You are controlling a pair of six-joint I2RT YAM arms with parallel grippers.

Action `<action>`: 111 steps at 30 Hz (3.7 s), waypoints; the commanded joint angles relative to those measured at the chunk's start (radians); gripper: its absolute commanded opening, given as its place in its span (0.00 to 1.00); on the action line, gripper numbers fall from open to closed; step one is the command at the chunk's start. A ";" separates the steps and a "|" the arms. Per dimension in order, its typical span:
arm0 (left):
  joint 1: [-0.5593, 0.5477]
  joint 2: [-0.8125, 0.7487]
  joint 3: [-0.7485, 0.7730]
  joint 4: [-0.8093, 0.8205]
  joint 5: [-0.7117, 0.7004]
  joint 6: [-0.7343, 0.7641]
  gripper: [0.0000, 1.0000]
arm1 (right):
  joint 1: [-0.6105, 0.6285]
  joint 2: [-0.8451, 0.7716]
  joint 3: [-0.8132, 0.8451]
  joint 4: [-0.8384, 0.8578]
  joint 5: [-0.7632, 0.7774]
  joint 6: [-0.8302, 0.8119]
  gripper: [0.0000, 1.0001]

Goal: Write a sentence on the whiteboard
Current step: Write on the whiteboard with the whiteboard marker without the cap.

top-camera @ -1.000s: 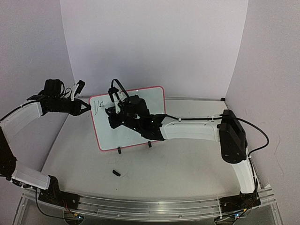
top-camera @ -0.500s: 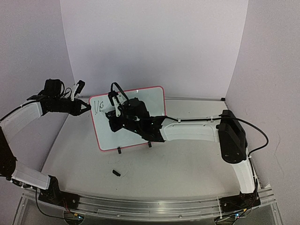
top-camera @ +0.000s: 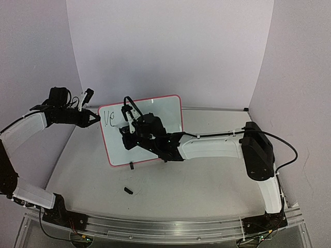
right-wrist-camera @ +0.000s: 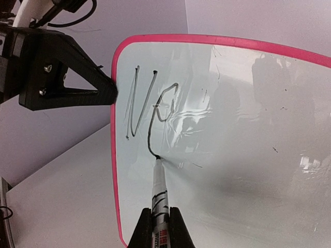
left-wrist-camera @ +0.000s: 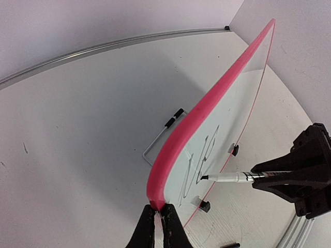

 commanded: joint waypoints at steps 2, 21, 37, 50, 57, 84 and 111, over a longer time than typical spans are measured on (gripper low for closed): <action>-0.006 0.012 0.006 -0.019 -0.010 0.031 0.00 | -0.019 -0.088 -0.059 0.077 0.053 0.002 0.00; -0.008 0.016 0.006 -0.019 -0.006 0.030 0.00 | -0.020 -0.078 -0.021 0.110 -0.031 -0.033 0.00; -0.011 0.016 0.006 -0.022 -0.009 0.031 0.00 | -0.019 -0.013 0.057 0.032 0.013 -0.025 0.00; -0.012 0.014 0.006 -0.023 -0.012 0.032 0.00 | -0.020 -0.045 -0.036 0.026 0.075 0.017 0.00; -0.014 0.014 0.006 -0.025 -0.012 0.032 0.00 | -0.019 -0.059 -0.066 0.029 0.079 0.026 0.00; -0.014 0.016 0.007 -0.025 -0.016 0.035 0.00 | -0.021 -0.069 0.005 0.079 0.162 -0.049 0.00; -0.015 0.022 0.009 -0.026 -0.013 0.035 0.00 | -0.022 -0.076 -0.095 0.079 0.155 0.008 0.00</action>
